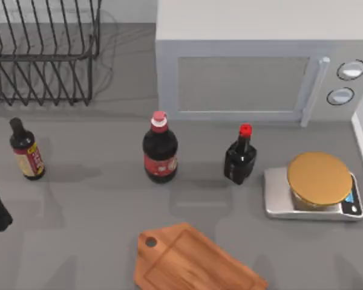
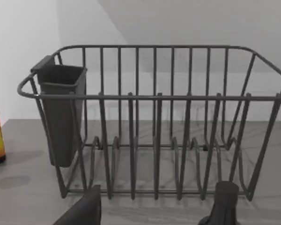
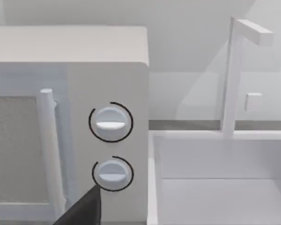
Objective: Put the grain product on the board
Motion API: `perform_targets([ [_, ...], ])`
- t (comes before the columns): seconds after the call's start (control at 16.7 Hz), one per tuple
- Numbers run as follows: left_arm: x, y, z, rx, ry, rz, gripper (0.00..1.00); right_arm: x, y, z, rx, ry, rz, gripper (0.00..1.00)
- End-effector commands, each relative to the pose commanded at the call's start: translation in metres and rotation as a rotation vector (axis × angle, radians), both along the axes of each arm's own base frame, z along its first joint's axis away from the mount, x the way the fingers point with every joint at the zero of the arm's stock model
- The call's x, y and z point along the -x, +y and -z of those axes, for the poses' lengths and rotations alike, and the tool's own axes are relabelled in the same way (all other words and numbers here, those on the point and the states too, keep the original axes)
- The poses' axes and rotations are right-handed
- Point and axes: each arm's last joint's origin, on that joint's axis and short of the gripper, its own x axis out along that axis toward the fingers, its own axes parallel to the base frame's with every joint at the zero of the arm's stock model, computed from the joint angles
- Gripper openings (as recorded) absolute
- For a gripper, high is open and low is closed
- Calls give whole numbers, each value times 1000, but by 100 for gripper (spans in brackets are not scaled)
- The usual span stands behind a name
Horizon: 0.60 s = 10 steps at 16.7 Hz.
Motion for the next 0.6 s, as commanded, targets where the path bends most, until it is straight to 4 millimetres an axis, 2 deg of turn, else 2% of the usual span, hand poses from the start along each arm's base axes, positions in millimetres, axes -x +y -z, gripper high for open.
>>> perform_targets([
  [0.18,0,0,-2,-1,7,-3,100,0,0,0,0,0,0,100],
  [0.3,-1,2,-11,-6,45,-16,100,0,0,0,0,0,0,100],
  [0.48,-6,5,-39,-20,154,-43,100,0,0,0,0,0,0,100],
  [0.6,-17,8,-62,-29,268,-61,100,0,0,0,0,0,0,100],
])
